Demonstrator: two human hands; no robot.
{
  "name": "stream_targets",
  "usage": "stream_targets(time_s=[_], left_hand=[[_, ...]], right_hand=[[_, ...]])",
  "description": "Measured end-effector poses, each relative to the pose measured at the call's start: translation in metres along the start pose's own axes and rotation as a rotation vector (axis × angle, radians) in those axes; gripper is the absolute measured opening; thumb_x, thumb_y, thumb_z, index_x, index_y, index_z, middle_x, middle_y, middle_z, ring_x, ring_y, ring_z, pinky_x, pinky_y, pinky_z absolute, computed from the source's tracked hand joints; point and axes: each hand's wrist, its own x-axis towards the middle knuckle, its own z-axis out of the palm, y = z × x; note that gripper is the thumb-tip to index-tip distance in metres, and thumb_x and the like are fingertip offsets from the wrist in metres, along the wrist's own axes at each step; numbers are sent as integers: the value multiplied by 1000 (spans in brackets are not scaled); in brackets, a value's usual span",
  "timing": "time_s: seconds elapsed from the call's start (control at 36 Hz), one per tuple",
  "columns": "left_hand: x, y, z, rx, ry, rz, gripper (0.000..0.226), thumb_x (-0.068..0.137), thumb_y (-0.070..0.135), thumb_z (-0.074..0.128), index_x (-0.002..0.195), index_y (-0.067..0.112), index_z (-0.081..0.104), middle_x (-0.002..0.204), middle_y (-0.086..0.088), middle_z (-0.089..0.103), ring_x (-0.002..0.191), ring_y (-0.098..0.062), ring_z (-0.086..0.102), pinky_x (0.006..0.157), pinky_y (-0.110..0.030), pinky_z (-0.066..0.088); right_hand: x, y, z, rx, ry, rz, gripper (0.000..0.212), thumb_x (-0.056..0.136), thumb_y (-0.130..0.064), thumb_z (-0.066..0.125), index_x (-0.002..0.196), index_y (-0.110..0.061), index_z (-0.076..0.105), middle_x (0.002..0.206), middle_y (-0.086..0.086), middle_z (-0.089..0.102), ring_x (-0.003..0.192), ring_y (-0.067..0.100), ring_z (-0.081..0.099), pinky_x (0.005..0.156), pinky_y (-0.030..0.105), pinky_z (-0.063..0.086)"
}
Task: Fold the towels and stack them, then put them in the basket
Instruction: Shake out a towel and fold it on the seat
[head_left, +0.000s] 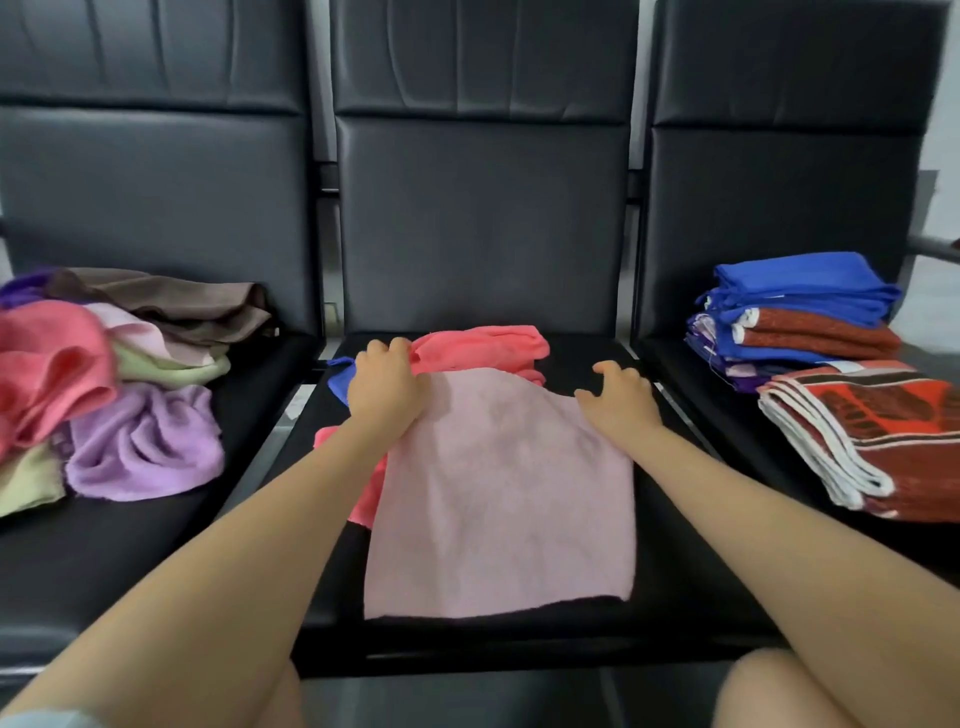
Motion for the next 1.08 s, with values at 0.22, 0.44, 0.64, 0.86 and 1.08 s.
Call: stream_targets(time_s=[0.22, 0.44, 0.64, 0.86, 1.08], left_hand=[[-45, 24, -26, -64, -73, 321, 22, 91, 29, 58, 110, 20, 63, 106, 0, 58, 98, -19, 55, 81, -39, 49], [-109, 29, -53, -118, -338, 354, 14, 92, 28, 56, 93, 19, 66, 94, 4, 65, 80, -12, 54, 76, -29, 48], [-155, 15, -57, -6, -531, 517, 7, 90, 28, 58, 84, 24, 58, 83, 11, 52, 79, -9, 50, 72, -20, 42], [-171, 3, -55, -23, -511, 606, 12, 88, 35, 62, 89, 23, 61, 92, 3, 54, 88, -14, 52, 84, -35, 46], [-178, 5, -50, 193, -359, 724, 45, 81, 68, 48, 94, 25, 53, 91, 10, 48, 85, -11, 45, 70, -32, 44]], right_hand=[[-53, -19, -20, 36, -84, -316, 18, 94, -25, 54, 108, -20, 64, 104, -3, 55, 100, 18, 55, 74, 29, 43], [-112, -13, -54, 7, -280, -455, 24, 95, -34, 56, 78, -19, 62, 66, -10, 53, 61, 4, 46, 58, 23, 34], [-156, 6, -62, -176, -506, -646, 33, 76, -57, 67, 89, -30, 55, 86, -14, 56, 81, 4, 53, 77, 25, 48], [-164, 11, -54, -302, -429, -828, 29, 89, -50, 60, 104, -26, 54, 95, -14, 45, 90, 7, 44, 78, 27, 42], [-157, 11, -54, -192, -285, -734, 9, 96, -28, 51, 94, -25, 59, 87, -16, 56, 79, 8, 52, 74, 31, 46]])
